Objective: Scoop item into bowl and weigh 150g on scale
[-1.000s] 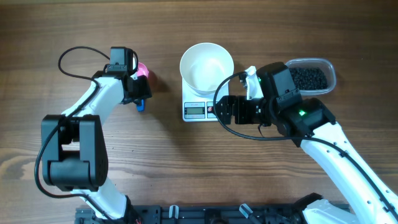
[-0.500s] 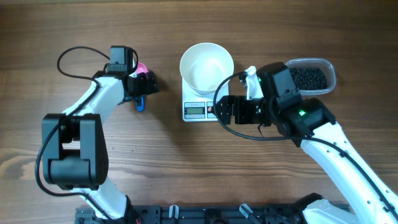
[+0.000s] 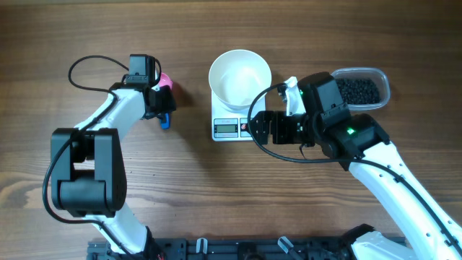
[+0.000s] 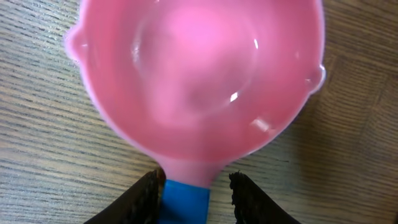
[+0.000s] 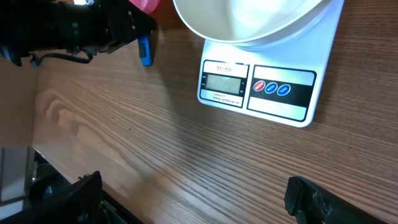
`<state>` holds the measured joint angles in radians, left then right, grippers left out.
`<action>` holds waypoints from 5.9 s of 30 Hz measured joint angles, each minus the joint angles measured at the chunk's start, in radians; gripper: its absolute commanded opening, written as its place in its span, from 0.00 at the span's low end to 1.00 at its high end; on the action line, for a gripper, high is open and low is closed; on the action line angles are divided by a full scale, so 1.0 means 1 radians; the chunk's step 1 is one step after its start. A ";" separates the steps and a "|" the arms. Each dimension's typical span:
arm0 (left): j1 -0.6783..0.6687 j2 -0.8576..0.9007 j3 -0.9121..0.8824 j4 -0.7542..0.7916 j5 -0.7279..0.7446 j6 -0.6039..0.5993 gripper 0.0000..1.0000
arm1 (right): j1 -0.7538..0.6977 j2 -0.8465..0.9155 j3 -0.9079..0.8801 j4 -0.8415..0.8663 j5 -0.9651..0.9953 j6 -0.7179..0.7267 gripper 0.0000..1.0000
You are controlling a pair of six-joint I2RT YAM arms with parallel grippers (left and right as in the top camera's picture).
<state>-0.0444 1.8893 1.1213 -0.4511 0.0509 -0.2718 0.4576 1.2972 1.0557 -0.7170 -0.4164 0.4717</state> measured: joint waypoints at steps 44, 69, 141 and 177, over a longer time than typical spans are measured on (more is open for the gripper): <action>0.032 -0.063 0.000 0.003 0.392 -0.091 0.04 | 0.000 0.000 0.000 0.103 -0.297 -0.161 0.98; 0.122 -0.237 0.002 0.449 1.457 -0.727 0.04 | 0.000 0.227 0.006 0.826 -0.744 0.238 0.72; 0.138 -0.254 0.013 0.242 1.114 -0.537 1.00 | -0.247 0.237 0.008 0.849 -0.743 0.214 0.04; 0.138 -0.254 0.010 -0.182 0.584 -0.121 1.00 | -0.373 0.503 0.504 -0.566 0.749 -0.475 0.04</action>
<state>0.0937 1.6352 1.1316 -0.6334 0.6346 -0.3931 0.0841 1.8004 1.5593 -1.2831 0.3328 -0.0029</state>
